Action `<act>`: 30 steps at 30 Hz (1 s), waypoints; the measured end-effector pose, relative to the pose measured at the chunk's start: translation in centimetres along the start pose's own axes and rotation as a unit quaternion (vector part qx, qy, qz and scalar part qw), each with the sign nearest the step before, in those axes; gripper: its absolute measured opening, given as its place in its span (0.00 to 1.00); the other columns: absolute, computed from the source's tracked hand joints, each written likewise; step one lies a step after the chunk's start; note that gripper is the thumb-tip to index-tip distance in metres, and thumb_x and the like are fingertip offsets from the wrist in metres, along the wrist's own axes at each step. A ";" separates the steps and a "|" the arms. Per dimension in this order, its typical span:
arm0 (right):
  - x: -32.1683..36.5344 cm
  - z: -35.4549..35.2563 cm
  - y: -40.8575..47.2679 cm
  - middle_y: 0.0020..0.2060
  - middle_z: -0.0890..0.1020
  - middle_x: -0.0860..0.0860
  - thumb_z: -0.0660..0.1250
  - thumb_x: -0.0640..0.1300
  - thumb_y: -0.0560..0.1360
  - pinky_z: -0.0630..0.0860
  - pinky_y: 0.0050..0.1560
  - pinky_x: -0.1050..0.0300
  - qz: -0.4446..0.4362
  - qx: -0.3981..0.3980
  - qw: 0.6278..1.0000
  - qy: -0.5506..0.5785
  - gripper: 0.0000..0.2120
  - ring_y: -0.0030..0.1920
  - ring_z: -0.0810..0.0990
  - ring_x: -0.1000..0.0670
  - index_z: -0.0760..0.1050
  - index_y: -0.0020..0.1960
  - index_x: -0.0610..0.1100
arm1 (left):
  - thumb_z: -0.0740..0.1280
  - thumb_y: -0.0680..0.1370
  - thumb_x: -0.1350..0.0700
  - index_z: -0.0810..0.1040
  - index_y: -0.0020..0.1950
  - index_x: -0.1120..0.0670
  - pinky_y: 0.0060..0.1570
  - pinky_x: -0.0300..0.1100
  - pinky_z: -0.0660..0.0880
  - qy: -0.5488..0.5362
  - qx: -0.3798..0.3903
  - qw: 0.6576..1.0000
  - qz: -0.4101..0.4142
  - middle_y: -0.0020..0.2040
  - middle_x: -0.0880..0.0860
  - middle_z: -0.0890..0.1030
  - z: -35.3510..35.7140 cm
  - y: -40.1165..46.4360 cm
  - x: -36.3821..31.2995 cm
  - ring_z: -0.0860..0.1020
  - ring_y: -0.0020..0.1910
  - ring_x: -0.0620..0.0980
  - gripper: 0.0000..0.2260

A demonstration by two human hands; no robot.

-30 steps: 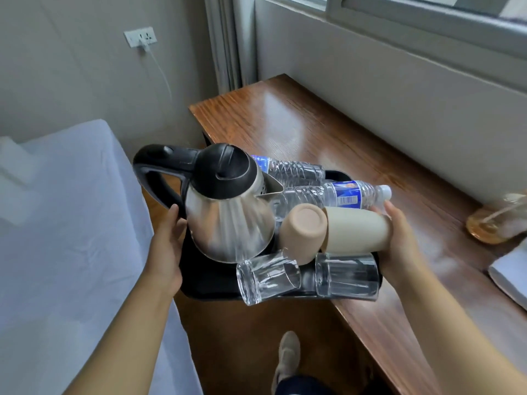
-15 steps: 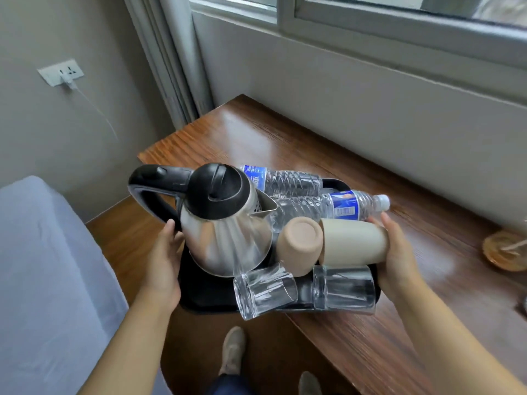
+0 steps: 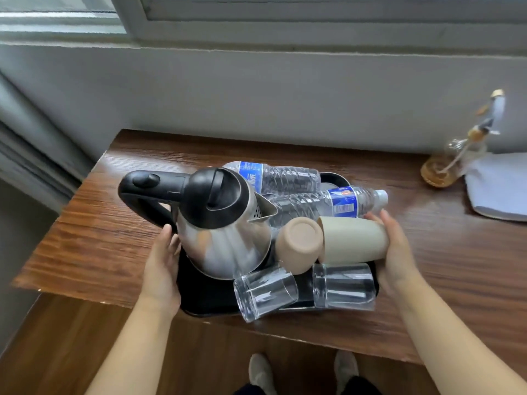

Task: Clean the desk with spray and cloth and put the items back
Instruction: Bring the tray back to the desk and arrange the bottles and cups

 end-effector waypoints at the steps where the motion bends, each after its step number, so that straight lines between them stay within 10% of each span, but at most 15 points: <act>1: -0.3 -0.2 -0.1 0.39 0.83 0.48 0.60 0.58 0.77 0.78 0.33 0.58 -0.004 -0.013 1.000 0.004 0.16 0.35 0.82 0.52 0.77 0.54 0.47 | 0.55 0.83 0.48 0.88 0.34 0.45 0.35 0.30 0.79 0.003 0.010 1.000 -0.007 0.36 0.44 0.86 0.2 0.7 0.2 0.84 0.36 0.39 0.25; 30: -4.8 -1.2 3.3 0.57 0.81 0.44 0.58 0.60 0.78 0.76 0.47 0.54 0.002 -0.120 0.992 0.047 0.23 0.48 0.81 0.49 0.74 0.65 0.46 | 0.54 0.84 0.51 0.86 0.29 0.47 0.42 0.31 0.75 0.039 0.039 0.997 -0.047 0.32 0.43 0.84 0.2 8.6 5.8 0.82 0.33 0.37 0.29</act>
Point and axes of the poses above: each hand's wrist, its own y-axis towards the middle knuckle, its own z-axis out of the palm, x = y × z, the point moved 3 cm from there along y, towards the middle knuckle
